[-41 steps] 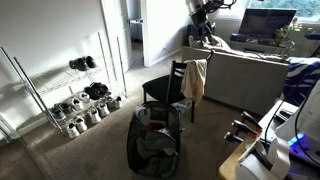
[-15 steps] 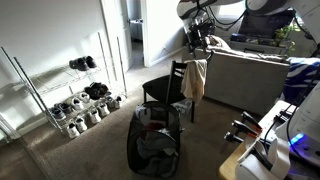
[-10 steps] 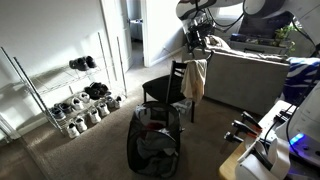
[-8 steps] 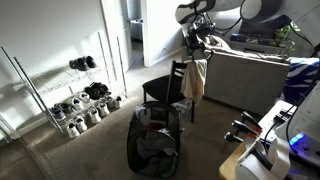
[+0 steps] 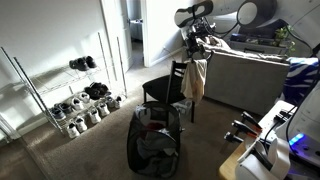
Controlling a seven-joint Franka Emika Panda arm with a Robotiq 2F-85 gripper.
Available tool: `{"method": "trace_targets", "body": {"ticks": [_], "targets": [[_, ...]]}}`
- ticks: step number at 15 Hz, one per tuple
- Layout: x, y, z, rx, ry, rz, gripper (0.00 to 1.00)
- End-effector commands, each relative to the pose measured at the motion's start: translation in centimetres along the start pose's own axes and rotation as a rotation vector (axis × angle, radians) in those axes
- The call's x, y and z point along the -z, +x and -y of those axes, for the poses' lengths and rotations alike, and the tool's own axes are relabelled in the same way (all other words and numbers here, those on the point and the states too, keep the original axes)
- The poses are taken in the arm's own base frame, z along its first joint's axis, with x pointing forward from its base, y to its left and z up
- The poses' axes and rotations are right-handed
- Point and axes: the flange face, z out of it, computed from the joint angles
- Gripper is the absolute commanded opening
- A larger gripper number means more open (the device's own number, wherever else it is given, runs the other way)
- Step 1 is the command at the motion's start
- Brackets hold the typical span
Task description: Put the peach t-shirt in the black laundry bag.
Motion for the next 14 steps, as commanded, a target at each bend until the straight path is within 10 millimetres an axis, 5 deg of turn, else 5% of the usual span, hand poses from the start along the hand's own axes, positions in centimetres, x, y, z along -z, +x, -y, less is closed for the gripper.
{"method": "trace_targets", "body": {"ticks": [1,9,14], "targets": [[0.0,0.0,0.0,0.000,0.000,0.000,1.00],[-3.1,1.9,2.1,-0.020,0.060,0.079,1.00],[-2.5,2.5,2.1,-0.034,0.146,0.044,1.00]]}}
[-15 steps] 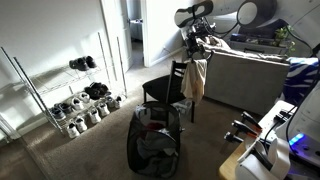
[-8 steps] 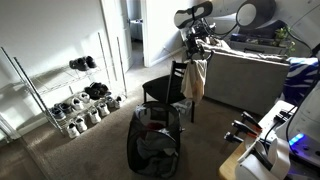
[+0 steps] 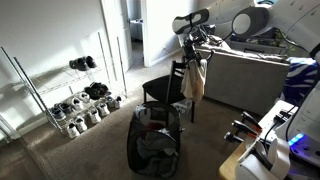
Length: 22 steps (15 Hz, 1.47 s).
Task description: Put the peach t-shirt in the black laundry bag.
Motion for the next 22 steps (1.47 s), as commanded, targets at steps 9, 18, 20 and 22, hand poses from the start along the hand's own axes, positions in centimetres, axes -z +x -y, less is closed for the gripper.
{"method": "trace_targets", "body": {"ticks": [9,18,20,22], "targets": [[3.6,-0.1,-2.7,-0.093,0.148,-0.073,0.67],[3.8,-0.1,-3.4,-0.095,0.156,-0.075,0.08],[4.0,-0.2,-3.7,-0.097,0.159,-0.077,0.01],[4.3,-0.5,-3.9,-0.096,0.159,-0.077,0.00]]}}
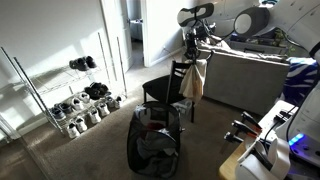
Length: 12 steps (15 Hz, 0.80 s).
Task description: Put the peach t-shirt in the black laundry bag.
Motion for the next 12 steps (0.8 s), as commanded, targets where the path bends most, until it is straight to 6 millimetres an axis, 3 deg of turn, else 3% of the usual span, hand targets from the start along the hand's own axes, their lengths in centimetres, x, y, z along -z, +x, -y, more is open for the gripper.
{"method": "trace_targets", "body": {"ticks": [1,5,12], "targets": [[1.0,-0.4,-0.6,-0.017,0.035,-0.008,0.03],[3.0,-2.3,-1.0,0.037,0.025,-0.017,0.02],[9.2,-9.1,-2.2,0.352,-0.087,-0.099,0.02]]}}
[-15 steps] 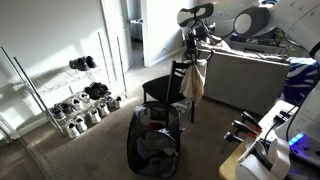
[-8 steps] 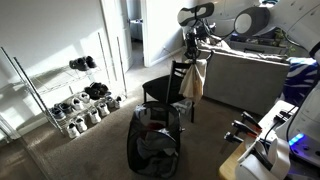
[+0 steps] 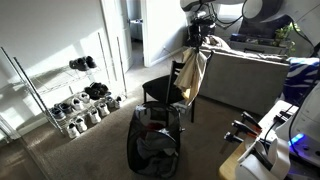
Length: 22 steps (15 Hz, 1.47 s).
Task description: Put the peach t-shirt in the black laundry bag.
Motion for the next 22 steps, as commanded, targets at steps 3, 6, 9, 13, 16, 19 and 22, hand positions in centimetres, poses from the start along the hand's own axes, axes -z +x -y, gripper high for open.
{"method": "trace_targets", "body": {"ticks": [3,6,9,13,16,19,22], "targets": [[4.6,-7.2,1.2,0.259,-0.090,-0.026,0.02],[5.8,-11.0,4.3,0.401,-0.143,-0.011,0.02],[5.4,-14.4,9.4,0.504,-0.220,0.021,0.02],[2.4,-19.1,16.4,0.592,-0.357,0.085,0.02],[-0.1,-21.9,19.4,0.659,-0.451,0.122,0.02],[-1.9,-23.8,20.6,0.686,-0.501,0.155,0.02],[-2.7,-24.9,20.9,0.682,-0.497,0.123,0.02]]}}
